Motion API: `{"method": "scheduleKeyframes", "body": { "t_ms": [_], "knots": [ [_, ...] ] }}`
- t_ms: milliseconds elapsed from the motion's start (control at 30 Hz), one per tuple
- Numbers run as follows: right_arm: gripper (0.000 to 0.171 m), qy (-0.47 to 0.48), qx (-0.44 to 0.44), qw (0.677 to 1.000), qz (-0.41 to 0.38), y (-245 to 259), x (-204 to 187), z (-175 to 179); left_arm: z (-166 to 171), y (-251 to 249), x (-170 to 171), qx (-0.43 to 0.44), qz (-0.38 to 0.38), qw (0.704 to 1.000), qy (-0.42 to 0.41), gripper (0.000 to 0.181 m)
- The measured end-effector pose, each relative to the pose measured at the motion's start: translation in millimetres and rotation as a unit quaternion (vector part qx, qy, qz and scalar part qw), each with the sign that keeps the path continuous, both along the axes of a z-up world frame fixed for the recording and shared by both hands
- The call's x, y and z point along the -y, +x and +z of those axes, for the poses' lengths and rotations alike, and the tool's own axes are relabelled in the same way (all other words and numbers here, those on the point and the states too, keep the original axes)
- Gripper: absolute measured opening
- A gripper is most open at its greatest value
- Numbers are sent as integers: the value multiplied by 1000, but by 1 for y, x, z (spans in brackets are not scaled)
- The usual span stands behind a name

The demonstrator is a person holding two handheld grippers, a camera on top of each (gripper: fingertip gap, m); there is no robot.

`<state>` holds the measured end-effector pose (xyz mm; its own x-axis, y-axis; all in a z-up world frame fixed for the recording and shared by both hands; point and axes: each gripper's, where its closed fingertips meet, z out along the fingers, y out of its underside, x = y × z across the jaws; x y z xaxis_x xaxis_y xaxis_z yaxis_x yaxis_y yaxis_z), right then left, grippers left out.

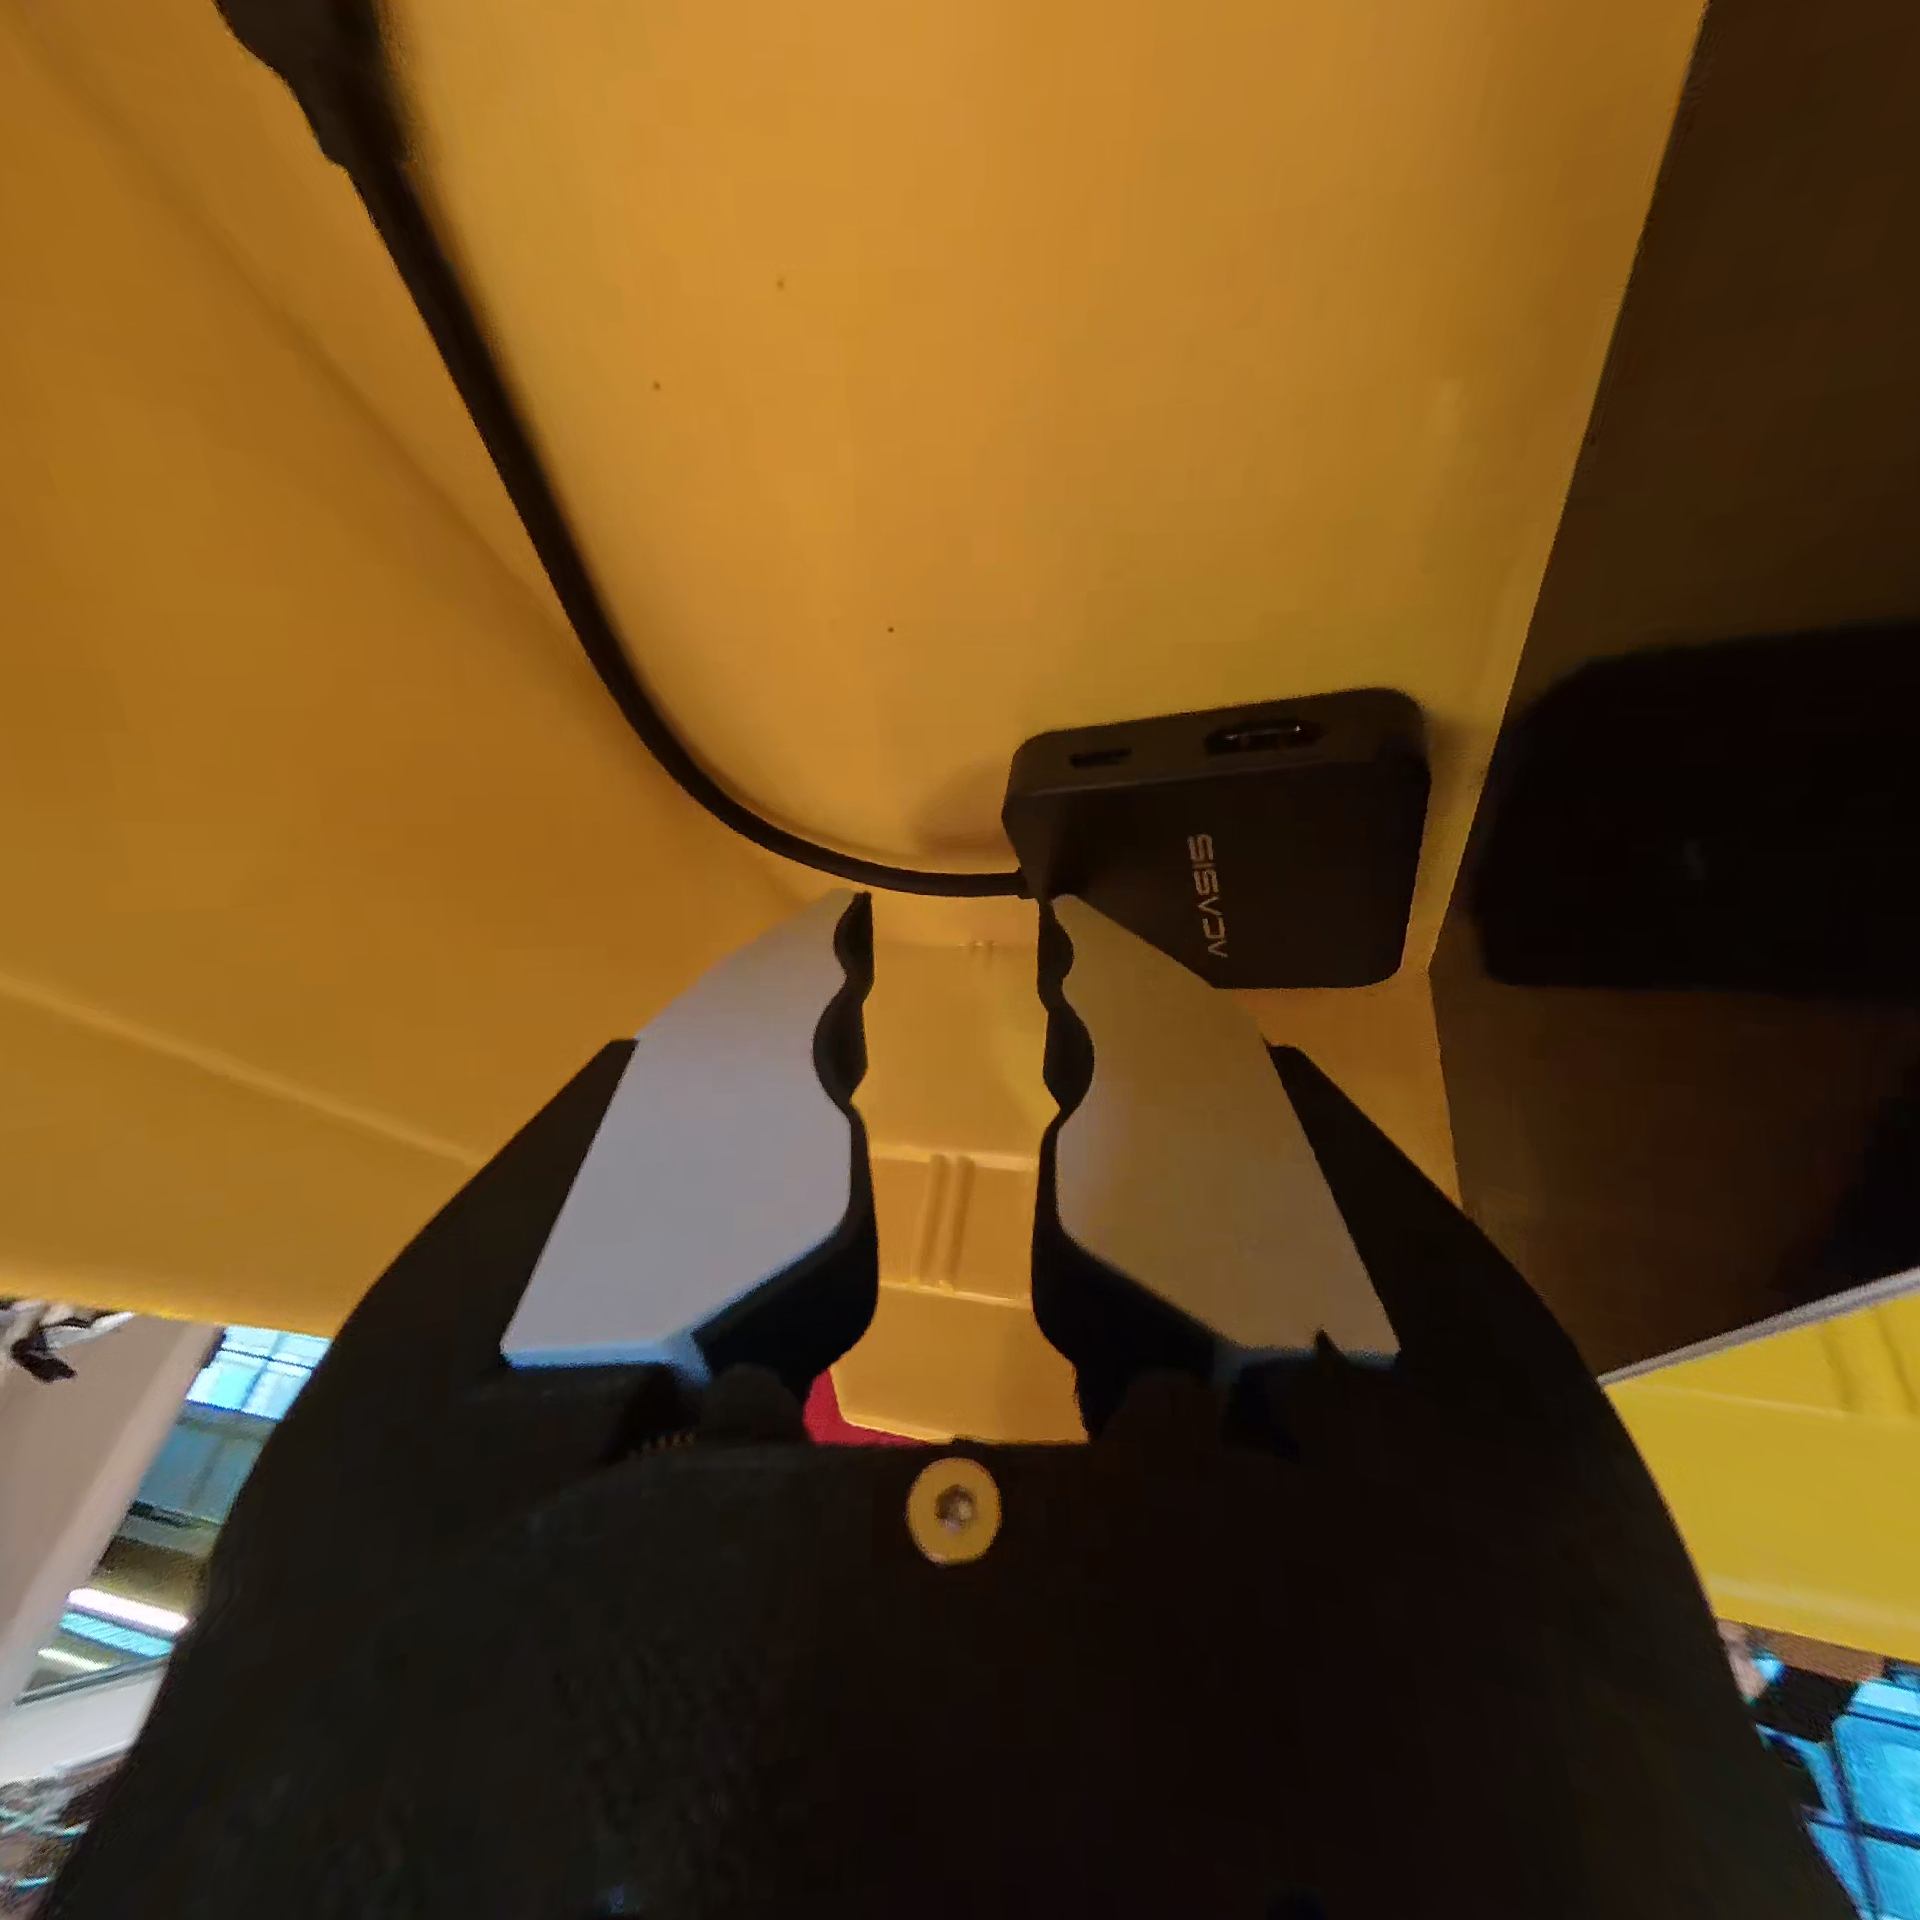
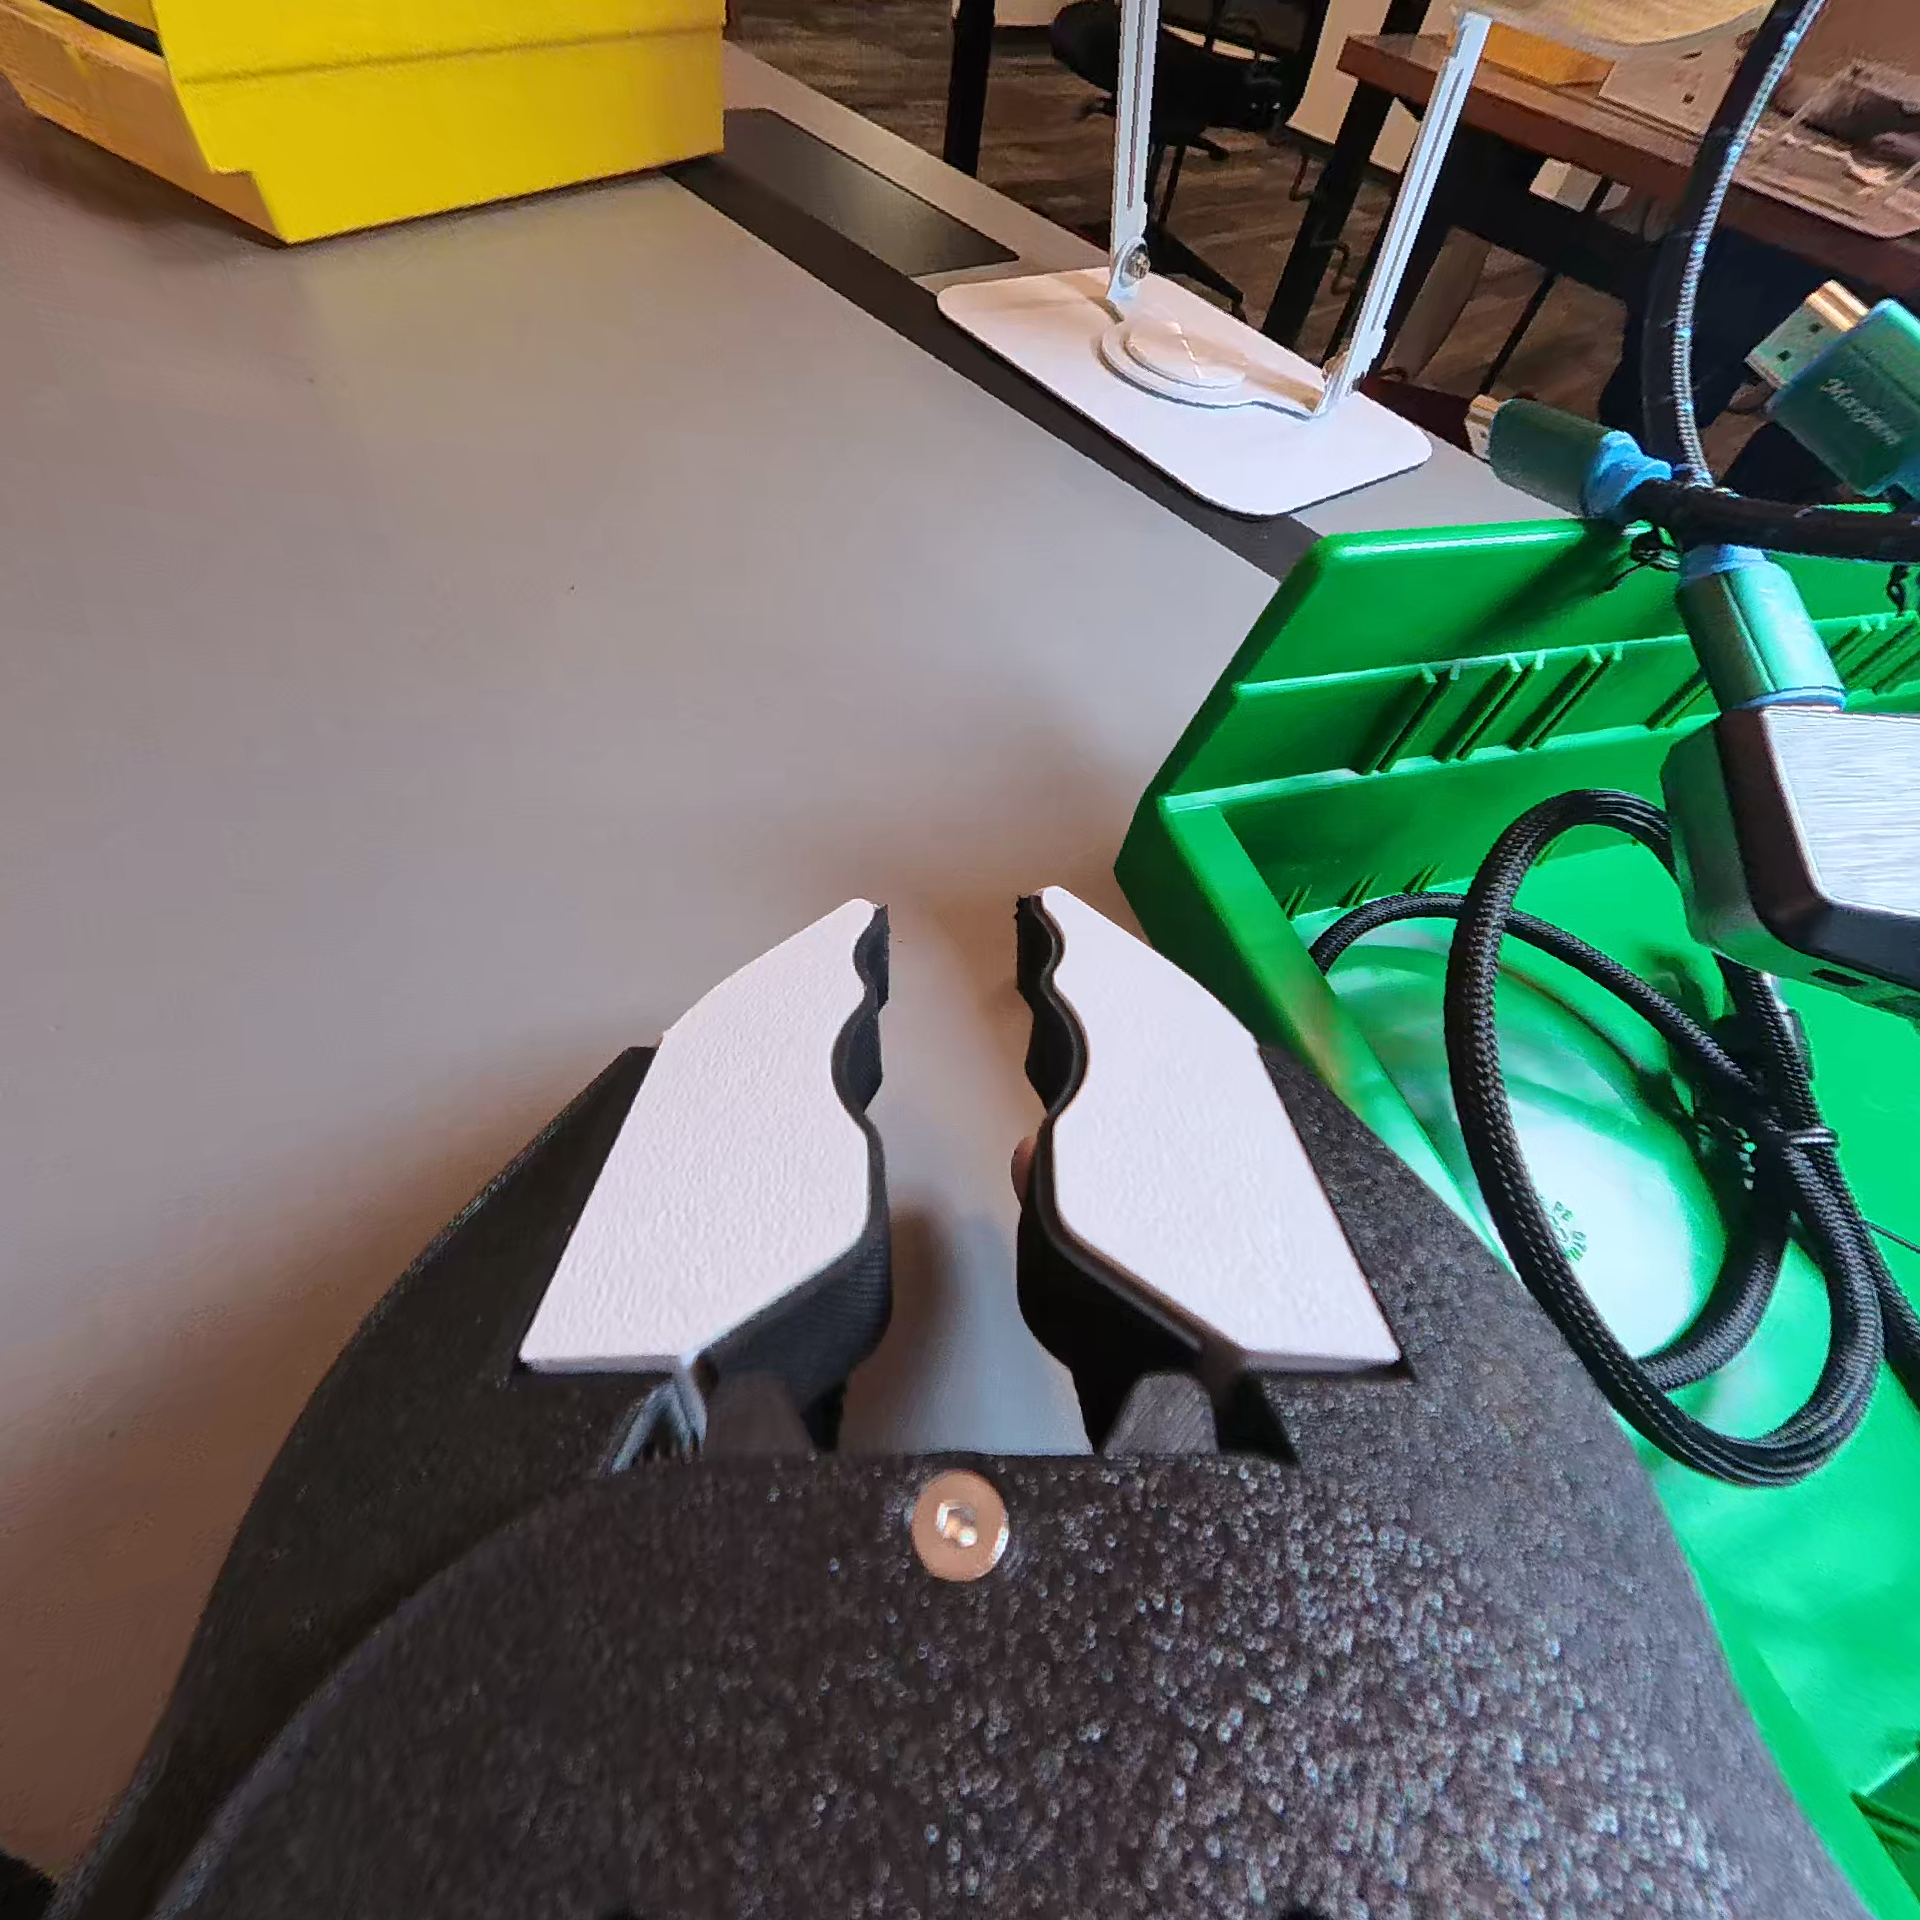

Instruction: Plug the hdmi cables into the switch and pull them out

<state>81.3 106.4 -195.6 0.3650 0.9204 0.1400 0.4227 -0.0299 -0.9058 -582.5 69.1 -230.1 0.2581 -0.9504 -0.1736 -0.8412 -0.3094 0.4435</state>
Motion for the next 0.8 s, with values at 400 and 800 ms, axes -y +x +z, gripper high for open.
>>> {"method": "scheduleKeyframes", "body": {
  "t_ms": [400, 800],
  "knots": [
    [24, -4, 3, 1000, -1, 0, 0, -1, 8, -22, -34, 10, 223, 956, 190, 11],
    [24, -18, -10, 1000, 3, 1, 1, 1, -15, -17, -17, 124, 557, 806, 157, 33]
  ]
}}
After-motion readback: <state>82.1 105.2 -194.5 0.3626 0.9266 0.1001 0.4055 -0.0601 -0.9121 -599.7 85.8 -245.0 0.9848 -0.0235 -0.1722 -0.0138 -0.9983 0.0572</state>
